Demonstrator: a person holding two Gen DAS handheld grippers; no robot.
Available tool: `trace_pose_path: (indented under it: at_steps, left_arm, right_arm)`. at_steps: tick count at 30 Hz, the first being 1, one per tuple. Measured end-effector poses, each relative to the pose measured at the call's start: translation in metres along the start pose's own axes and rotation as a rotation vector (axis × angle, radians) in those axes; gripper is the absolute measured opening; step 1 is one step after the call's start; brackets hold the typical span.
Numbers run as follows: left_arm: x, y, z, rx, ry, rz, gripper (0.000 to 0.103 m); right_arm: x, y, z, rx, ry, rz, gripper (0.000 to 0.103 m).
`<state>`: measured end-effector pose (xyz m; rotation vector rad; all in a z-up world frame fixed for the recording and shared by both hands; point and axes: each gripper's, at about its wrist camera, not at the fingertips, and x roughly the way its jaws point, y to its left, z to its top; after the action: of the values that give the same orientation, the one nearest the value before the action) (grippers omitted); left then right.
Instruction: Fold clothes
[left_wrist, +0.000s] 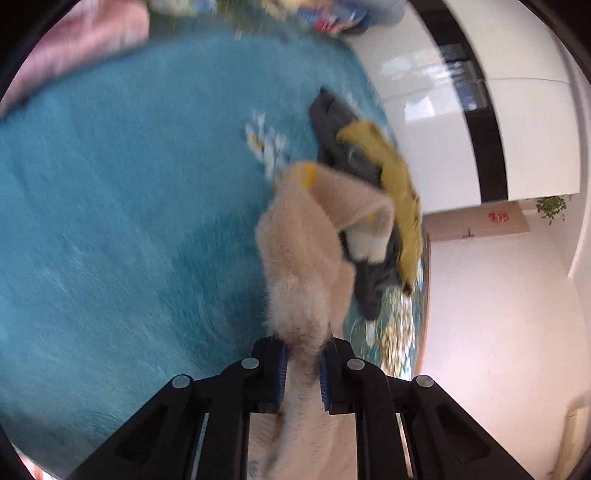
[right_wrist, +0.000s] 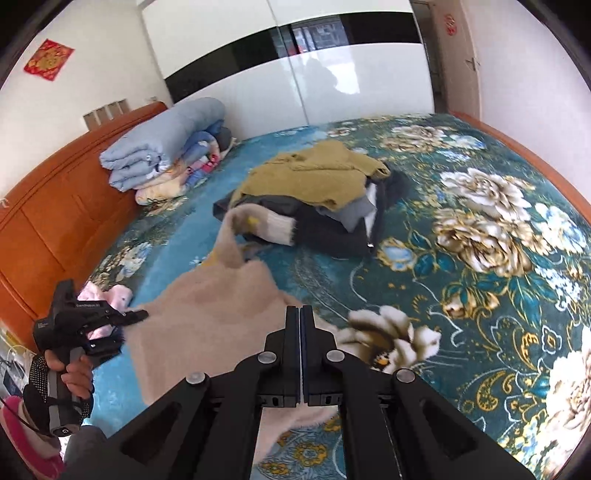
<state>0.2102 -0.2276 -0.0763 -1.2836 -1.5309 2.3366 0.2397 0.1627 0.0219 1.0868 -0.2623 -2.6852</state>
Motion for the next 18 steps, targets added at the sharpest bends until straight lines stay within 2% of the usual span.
trace_pose_path:
  at_steps: [3,5,10,12,13,14,15,16,17,18]
  left_arm:
    - [-0.046,0.0,0.011,0.027,-0.112,0.011,0.015]
    - [-0.065,0.006,0.018,0.032,-0.141,0.046,0.015]
    - [-0.076,0.043,0.025,-0.058,-0.114,0.093,0.015]
    - [-0.076,0.059,0.023,-0.088,-0.108,0.115,0.016]
    - [-0.075,0.066,0.022,-0.105,-0.102,0.119,0.016]
    - [-0.074,0.071,0.021,-0.121,-0.097,0.12,0.016]
    - [-0.074,0.076,0.02,-0.132,-0.092,0.121,0.016]
    - [-0.074,0.08,0.019,-0.14,-0.089,0.121,0.016]
    - [-0.073,0.083,0.017,-0.148,-0.087,0.121,0.016]
    - [-0.072,0.085,0.016,-0.154,-0.085,0.117,0.016]
  right_arm:
    - [0.0,0.012,0.001,-0.016,0.006,0.014,0.001]
    - [0.001,0.022,0.0,-0.024,0.015,0.037,0.001]
    - [0.015,0.067,-0.018,-0.099,0.079,0.132,0.001]
    - [0.021,0.09,-0.029,-0.147,0.104,0.143,0.002]
    - [0.022,0.1,-0.035,-0.165,0.121,0.169,0.007]
    - [0.023,0.109,-0.04,-0.181,0.138,0.195,0.025]
    - [0.023,0.119,-0.047,-0.208,0.151,0.213,0.038]
    - [0.022,0.13,-0.054,-0.242,0.161,0.232,0.062]
    - [0.02,0.141,-0.062,-0.281,0.17,0.253,0.067]
    - [0.019,0.153,-0.07,-0.321,0.179,0.273,0.067]
